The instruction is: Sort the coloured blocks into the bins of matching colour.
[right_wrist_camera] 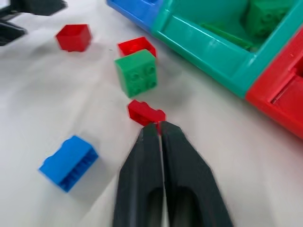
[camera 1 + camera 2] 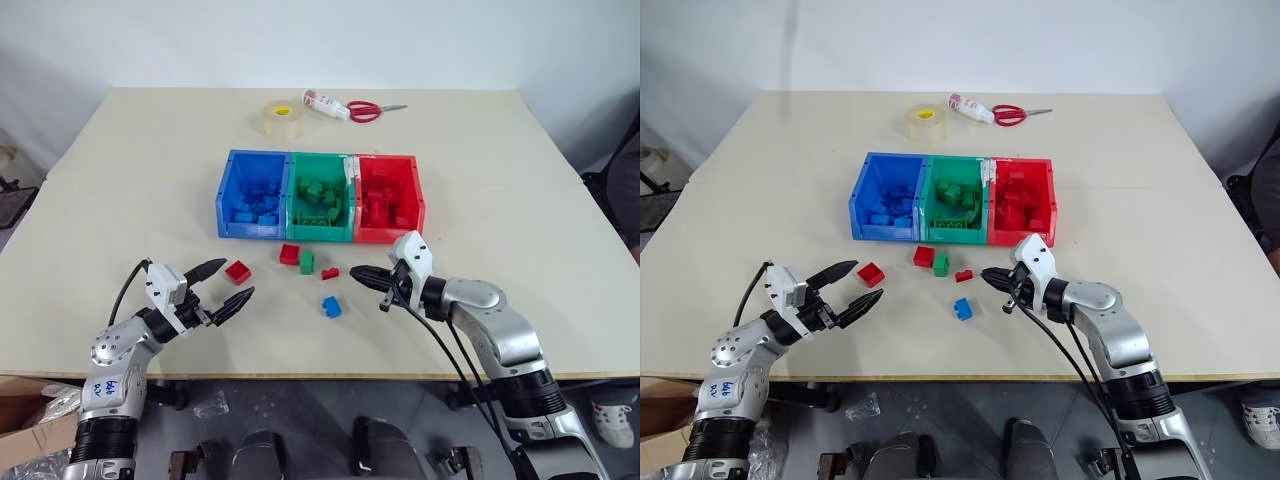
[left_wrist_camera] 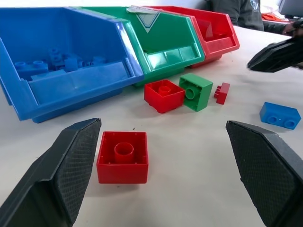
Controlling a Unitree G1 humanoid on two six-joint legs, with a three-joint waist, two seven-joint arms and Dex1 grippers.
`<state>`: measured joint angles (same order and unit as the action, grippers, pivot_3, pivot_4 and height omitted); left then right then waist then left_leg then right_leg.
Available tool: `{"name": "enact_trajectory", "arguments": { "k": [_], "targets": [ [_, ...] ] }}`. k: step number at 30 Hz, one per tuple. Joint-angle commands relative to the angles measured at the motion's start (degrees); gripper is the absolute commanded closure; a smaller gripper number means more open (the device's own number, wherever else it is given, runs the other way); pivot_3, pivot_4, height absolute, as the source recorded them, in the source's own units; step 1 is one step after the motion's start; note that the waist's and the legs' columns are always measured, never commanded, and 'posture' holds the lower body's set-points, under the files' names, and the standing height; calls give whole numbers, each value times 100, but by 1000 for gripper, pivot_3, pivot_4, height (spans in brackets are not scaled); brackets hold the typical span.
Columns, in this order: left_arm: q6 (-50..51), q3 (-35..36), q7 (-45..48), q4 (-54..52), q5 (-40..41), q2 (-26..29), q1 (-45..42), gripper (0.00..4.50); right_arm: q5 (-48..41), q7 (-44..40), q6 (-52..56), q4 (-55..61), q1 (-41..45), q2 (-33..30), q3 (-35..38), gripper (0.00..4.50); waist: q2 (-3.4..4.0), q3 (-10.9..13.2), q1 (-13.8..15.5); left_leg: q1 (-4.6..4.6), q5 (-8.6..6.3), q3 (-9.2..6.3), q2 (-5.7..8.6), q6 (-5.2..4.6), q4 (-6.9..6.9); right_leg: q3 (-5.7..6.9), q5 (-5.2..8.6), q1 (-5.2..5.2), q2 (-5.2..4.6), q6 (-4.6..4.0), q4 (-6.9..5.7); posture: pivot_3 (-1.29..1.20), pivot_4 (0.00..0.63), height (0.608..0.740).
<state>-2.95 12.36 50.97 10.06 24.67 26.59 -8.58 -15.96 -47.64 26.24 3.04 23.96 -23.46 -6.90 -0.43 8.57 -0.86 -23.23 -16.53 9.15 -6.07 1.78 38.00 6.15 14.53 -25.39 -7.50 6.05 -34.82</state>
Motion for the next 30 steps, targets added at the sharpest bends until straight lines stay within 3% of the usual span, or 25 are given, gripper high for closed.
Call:
{"name": "enact_trajectory", "arguments": {
  "k": [1,9,19,22,30],
  "targets": [
    [-152,22,59,15,23,-10,-116,0,-51,-94,-93,44,302,92,-107,2905,0,0,-9,0,0,0,-1,0,0,0,0,0,1,-1,-1,0,150,740],
    [-281,74,102,68,42,-25,-46,0,347,-361,-451,-911,776,137,-558,185,0,0,-54,0,0,1,-1,0,0,0,1,0,0,-1,-2,0,150,740],
    [-351,148,16,-78,79,-42,192,0,615,-198,-704,-1963,1312,615,-605,53,1,0,-77,1,2,3,-3,3,-1,0,2,-3,1,-2,-8,0,150,740],
    [-358,148,-7,-102,84,-49,218,0,611,-270,-732,-2003,1329,671,-623,683,1,0,-74,1,2,5,-3,3,-1,0,2,-3,0,-3,-8,0,150,740],
    [-373,133,-23,-70,74,-57,206,0,572,-377,-592,-1481,1094,557,-597,3483,1,0,-75,0,1,6,-3,3,-1,0,2,-4,-1,-2,-8,0,150,740]
  ]
}}
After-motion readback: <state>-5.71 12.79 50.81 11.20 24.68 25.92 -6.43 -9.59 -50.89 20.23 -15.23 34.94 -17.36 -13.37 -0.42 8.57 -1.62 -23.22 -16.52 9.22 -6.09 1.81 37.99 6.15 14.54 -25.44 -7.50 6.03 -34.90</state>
